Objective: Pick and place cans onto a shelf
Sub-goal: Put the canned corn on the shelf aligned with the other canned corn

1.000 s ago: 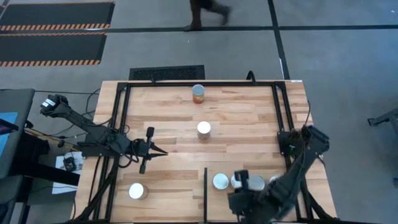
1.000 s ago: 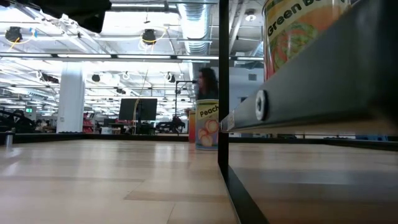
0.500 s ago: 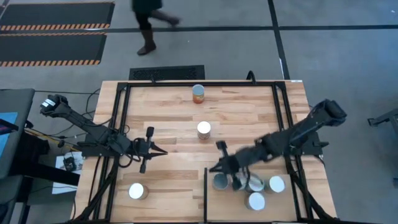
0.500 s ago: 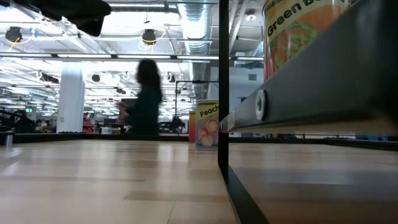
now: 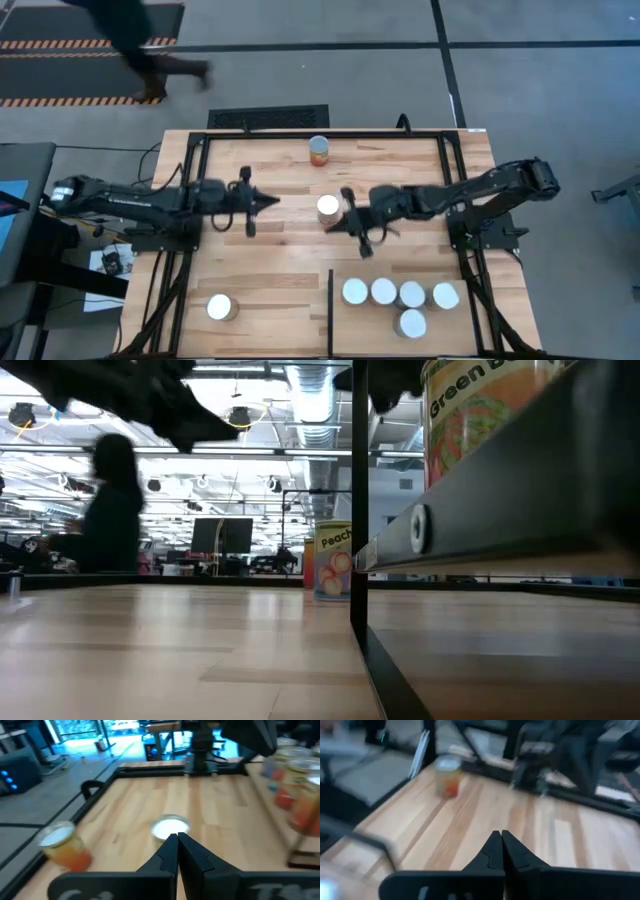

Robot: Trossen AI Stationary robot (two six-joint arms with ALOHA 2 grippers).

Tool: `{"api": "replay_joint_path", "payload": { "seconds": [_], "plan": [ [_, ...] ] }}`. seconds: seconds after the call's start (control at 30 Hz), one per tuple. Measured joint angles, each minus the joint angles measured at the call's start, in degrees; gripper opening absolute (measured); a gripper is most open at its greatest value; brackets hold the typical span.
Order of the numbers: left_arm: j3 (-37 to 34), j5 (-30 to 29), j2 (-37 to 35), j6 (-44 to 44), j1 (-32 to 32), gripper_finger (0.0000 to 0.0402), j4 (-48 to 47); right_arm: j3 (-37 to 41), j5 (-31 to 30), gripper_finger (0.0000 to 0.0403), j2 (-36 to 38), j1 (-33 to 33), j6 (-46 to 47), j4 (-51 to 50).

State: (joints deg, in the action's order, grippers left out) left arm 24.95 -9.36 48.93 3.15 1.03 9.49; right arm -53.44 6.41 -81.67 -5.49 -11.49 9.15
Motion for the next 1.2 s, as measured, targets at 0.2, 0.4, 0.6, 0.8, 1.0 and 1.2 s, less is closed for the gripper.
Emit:
{"api": "replay_joint_path", "payload": {
  "seconds": [0.2, 0.4, 0.6, 0.8, 1.0, 1.2],
  "plan": [
    [1.29, 13.05, 9.29, 2.38, 14.68, 0.0, 3.93, 8.19, 7.9, 0.0001, 0.0, 6.93, 4.45, 17.04],
    [8.35, 16.19, 25.03, 8.93, 23.65, 0.0014, 7.1, 12.09, 7.26, 0.0001, 1.25, 7.13, 5.03, 22.12],
    [18.85, 17.74, 39.07, 15.75, 28.98, 0.0073, 5.57, 13.24, 6.98, 0.0002, 1.25, 6.09, 5.05, 22.6],
    [29.99, 17.22, 49.67, 23.22, 30.48, 0.0135, 1.05, 13.24, 7.0, 0.0003, 1.25, 4.98, 4.96, 21.59],
    [34.91, 13.63, 53.09, 29.43, 30.48, 0.0162, -1.5, 13.22, 6.97, 0.0003, 1.25, 3.86, 3.72, 20.91],
    [35.28, 13.21, 53.37, 34.28, 31.18, 0.0149, -2.53, 13.22, 7.0, 0.0005, 1.25, 2.79, 3.36, 20.63]
  ]
}}
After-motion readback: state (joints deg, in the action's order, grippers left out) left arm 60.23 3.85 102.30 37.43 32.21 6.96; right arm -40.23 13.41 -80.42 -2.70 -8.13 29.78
